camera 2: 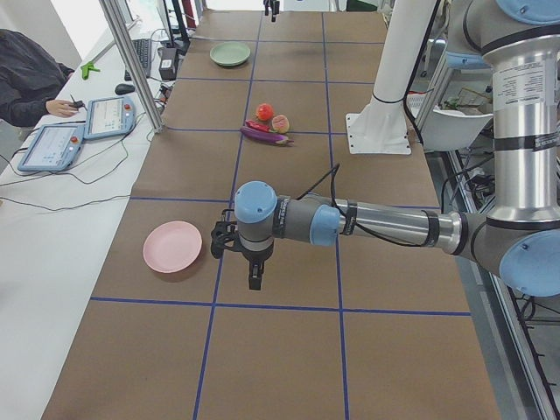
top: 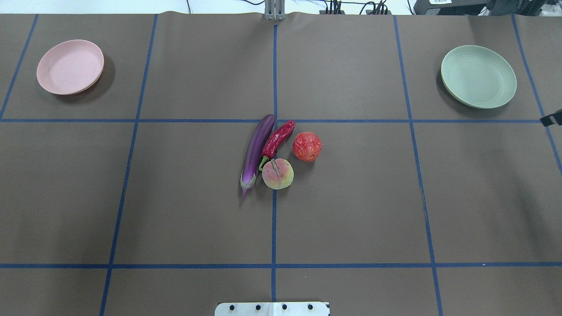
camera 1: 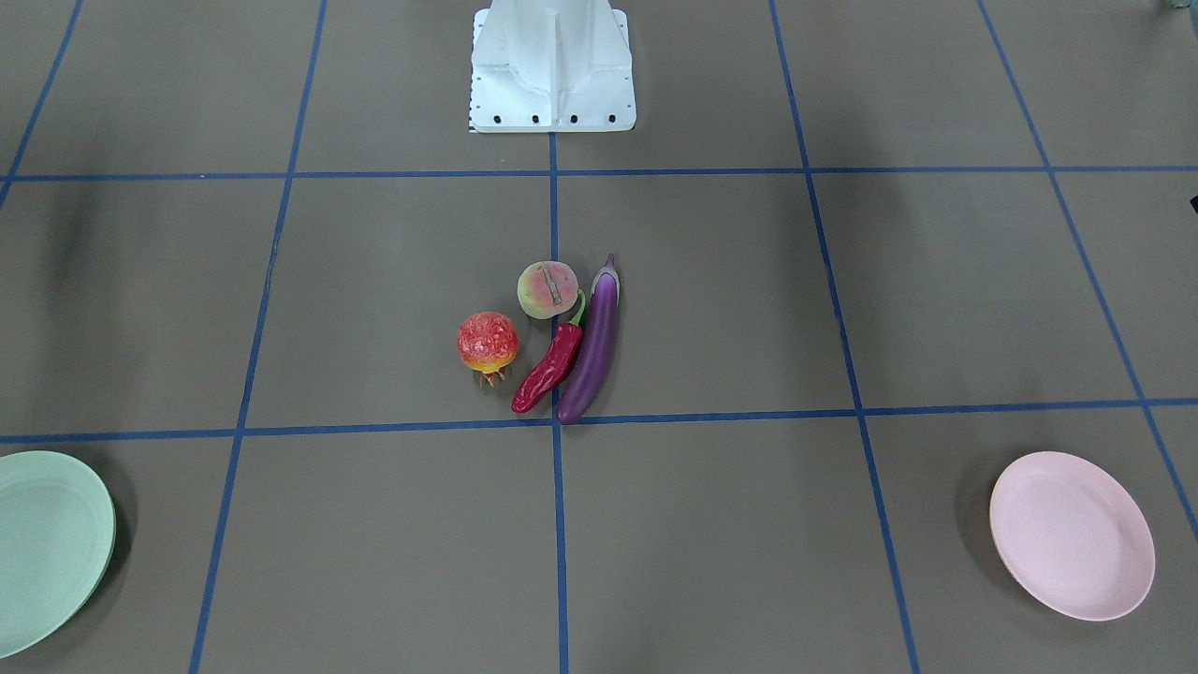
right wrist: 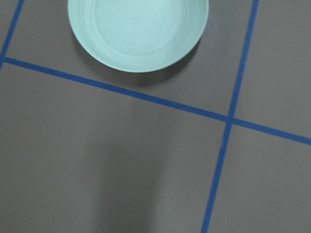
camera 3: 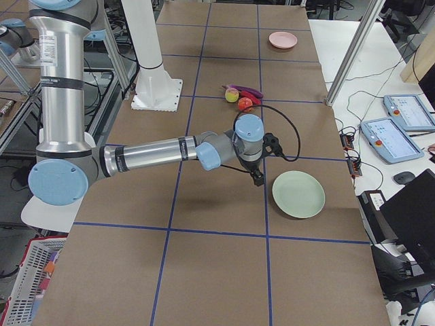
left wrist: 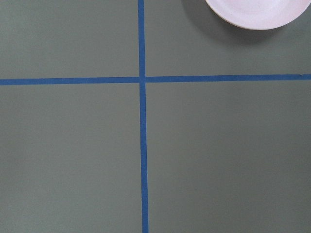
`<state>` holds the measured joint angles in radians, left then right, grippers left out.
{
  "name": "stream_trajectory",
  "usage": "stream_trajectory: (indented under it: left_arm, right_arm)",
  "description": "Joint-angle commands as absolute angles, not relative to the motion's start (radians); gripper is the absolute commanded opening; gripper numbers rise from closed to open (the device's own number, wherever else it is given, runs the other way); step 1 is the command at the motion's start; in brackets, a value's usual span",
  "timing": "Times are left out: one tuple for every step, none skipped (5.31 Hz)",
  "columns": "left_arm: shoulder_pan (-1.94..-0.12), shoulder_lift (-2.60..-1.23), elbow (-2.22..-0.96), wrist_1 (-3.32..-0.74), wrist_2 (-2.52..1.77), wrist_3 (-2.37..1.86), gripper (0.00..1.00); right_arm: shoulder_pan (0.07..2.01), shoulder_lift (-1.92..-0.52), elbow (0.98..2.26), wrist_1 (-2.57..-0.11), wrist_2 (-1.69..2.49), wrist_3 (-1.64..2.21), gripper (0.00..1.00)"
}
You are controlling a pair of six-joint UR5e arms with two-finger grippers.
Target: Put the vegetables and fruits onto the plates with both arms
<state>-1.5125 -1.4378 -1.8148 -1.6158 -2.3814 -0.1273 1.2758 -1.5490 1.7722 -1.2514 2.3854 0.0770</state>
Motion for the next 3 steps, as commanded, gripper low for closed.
stream_trajectory:
  left_arm:
    - [-1.511, -1.439, -1.815, -1.615, -2.382, -0.127, 1.00]
    - [-1.511, -1.439, -1.816, -1.617, -2.382, -0.127, 1.00]
    - [-1.511, -1.439, -1.815, -1.617, -2.382, -0.127, 1.00]
  right_arm:
    - [1.119, -1.377, 1.759, -1.233, 2.355, 0.307, 1.00]
    - [0.976, -1.264, 1.759, -1.235, 2.212, 0.538, 1.00]
    - [0.812, -1.177, 1.750, -1.250, 2.043, 0.707, 1.00]
